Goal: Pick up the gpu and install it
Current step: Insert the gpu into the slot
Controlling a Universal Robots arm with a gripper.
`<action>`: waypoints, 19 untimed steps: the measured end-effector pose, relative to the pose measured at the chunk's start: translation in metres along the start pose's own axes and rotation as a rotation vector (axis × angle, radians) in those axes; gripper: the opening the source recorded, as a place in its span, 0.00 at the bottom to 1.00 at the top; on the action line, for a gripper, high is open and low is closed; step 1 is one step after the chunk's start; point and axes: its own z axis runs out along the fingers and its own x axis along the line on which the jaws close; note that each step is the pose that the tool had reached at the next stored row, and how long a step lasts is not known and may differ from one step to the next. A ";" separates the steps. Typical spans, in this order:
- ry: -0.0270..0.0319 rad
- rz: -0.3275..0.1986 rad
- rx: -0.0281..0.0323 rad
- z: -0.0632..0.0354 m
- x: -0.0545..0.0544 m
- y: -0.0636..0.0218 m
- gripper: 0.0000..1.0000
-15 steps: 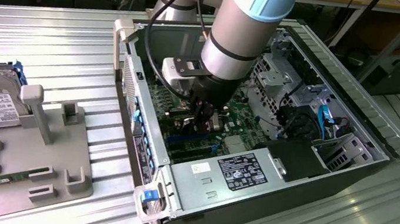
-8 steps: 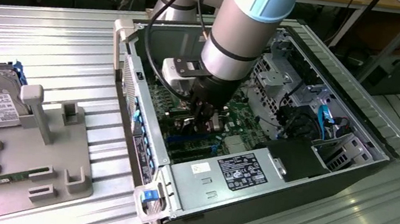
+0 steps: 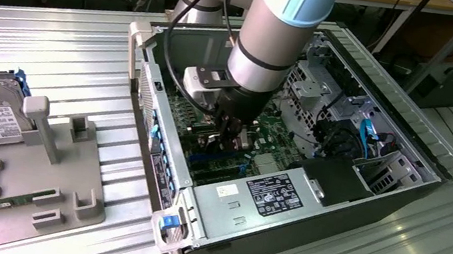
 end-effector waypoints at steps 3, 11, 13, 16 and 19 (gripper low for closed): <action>-0.0001 0.000 0.0001 0.0007 0.000 0.0000 0.28; 0.0000 0.000 0.0000 0.0014 0.000 -0.0001 0.28; -0.0001 0.000 0.0000 0.0014 0.000 -0.0001 0.28; -0.0001 0.000 0.0000 0.0014 0.000 -0.0001 0.28; -0.0001 0.000 0.0000 0.0014 0.000 -0.0001 0.28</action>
